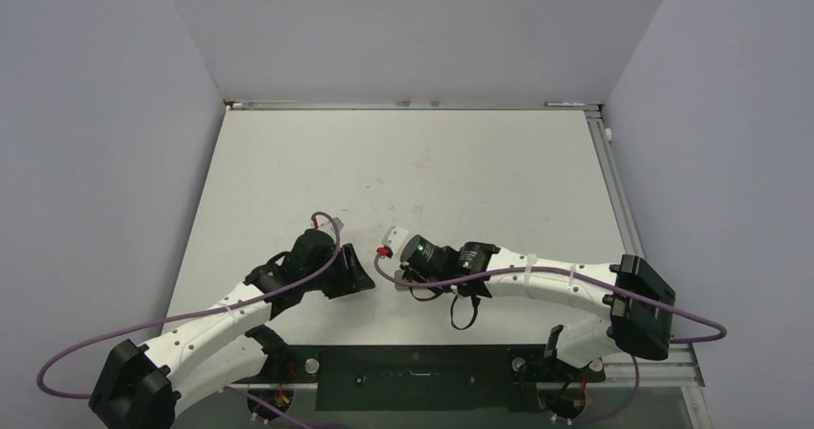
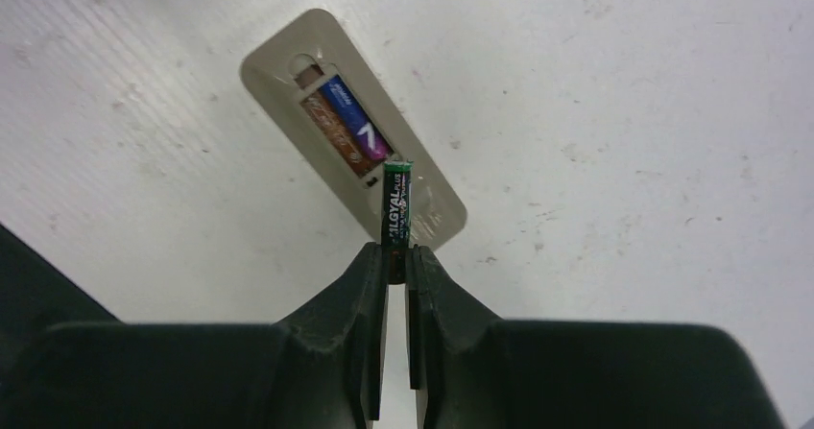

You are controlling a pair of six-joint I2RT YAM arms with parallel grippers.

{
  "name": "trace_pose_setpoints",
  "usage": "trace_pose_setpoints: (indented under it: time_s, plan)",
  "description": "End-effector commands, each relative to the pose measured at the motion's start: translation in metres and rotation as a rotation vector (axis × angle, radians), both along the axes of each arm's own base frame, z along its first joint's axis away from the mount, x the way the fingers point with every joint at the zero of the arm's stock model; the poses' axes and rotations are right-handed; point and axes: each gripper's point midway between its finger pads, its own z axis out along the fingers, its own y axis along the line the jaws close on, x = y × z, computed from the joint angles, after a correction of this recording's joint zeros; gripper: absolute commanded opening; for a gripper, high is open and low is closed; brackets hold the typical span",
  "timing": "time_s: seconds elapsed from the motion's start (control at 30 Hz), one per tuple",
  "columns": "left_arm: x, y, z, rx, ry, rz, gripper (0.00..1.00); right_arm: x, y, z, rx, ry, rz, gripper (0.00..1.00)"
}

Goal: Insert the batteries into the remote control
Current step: Load the battery into the remote control.

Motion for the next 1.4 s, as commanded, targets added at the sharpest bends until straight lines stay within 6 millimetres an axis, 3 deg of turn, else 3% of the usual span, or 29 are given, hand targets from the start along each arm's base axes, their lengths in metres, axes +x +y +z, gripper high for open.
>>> trace_pose_setpoints:
  time_s: [0.0,0.27,0.6,1.37]
  plan:
    - [0.012,-0.012,0.014,-0.068,-0.053,-0.029,0.44,0.016,-0.002,0.024,0.000,-0.042,0.131,0.08]
    - [0.018,-0.015,0.013,-0.097,-0.037,-0.039,0.47,0.021,-0.001,0.025,-0.077,-0.064,0.343,0.08]
    - [0.020,-0.012,0.014,-0.099,-0.042,-0.042,0.57,0.036,0.000,0.007,-0.190,-0.030,0.415,0.08]
    - [0.017,-0.001,0.009,-0.109,-0.021,-0.024,0.61,0.025,0.016,-0.030,-0.223,0.112,0.546,0.09]
